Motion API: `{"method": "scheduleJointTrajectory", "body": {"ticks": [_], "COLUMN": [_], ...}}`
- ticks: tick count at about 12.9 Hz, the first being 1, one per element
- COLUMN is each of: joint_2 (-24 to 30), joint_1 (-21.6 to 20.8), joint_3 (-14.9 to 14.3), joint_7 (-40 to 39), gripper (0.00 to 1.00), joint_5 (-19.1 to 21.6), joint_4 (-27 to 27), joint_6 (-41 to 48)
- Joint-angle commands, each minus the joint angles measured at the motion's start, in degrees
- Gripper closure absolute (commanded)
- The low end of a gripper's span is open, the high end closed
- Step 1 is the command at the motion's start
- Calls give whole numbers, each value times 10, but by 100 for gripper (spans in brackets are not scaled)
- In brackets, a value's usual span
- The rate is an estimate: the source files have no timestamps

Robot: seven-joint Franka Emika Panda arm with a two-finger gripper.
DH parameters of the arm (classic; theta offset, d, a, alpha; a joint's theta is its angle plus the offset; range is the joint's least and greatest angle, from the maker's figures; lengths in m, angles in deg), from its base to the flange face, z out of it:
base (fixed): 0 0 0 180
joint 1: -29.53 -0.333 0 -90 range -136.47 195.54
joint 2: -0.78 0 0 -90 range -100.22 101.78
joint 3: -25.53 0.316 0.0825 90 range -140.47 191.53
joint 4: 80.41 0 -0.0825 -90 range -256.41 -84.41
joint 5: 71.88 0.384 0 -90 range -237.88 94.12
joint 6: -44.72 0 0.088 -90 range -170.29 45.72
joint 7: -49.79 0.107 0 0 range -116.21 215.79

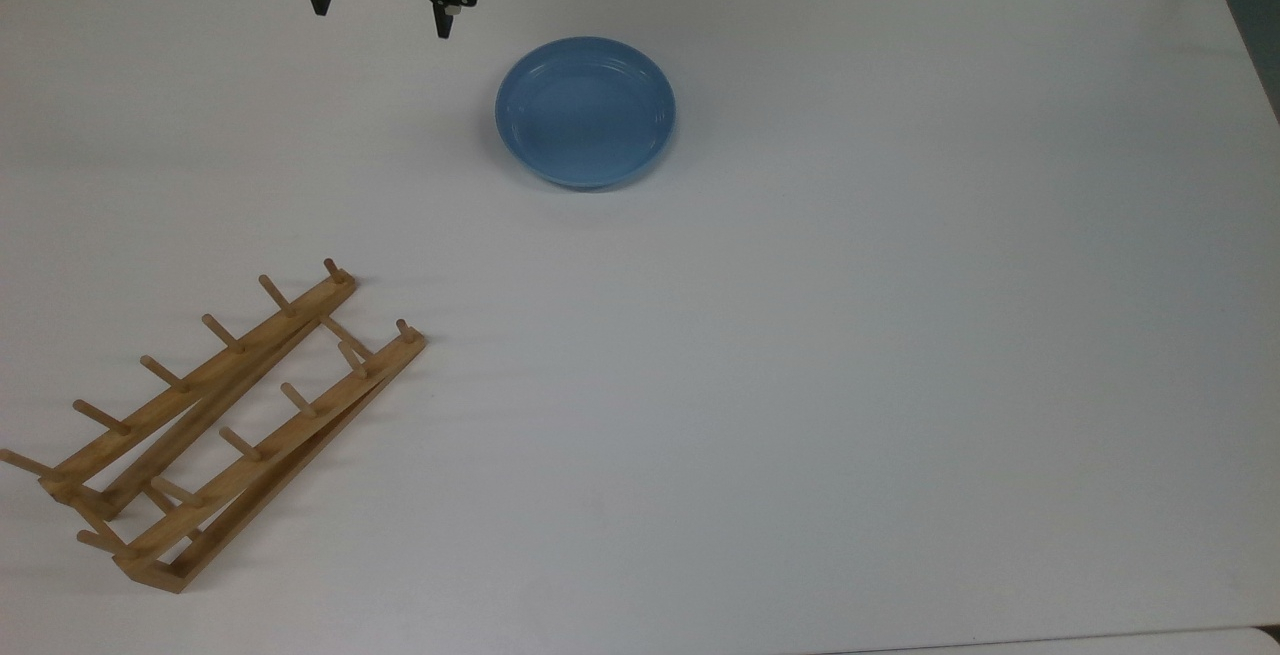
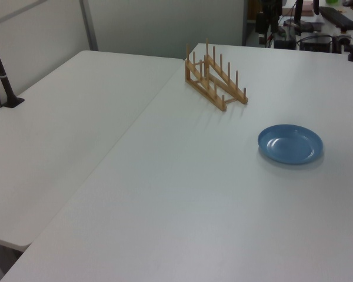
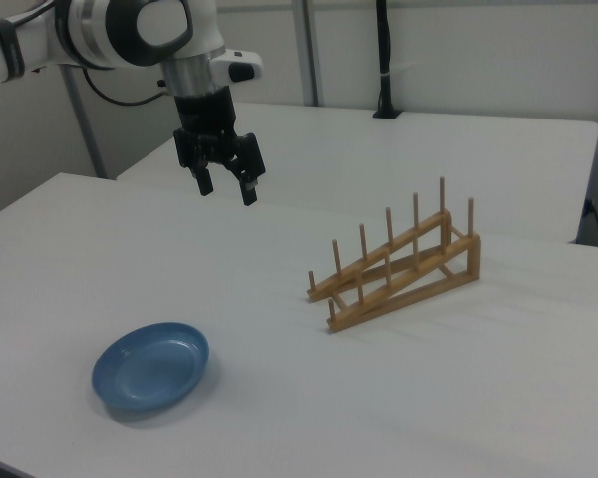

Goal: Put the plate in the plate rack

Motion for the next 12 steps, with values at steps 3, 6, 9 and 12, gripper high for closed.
{"method": "scheduleJointTrajectory", "body": {"ticks": [3, 6, 9, 12], "joint_2": [12, 11, 11, 11], "joint_1": [1, 1, 1, 0], "joint_3": [-2, -2, -2, -1], "joint_7": [7, 7, 6, -22], "gripper": [0, 0, 0, 0], "joint_5": [3, 3, 3, 4], "joint_4": [-19, -19, -19, -27], "joint_6": [-19, -19, -19, -18]}}
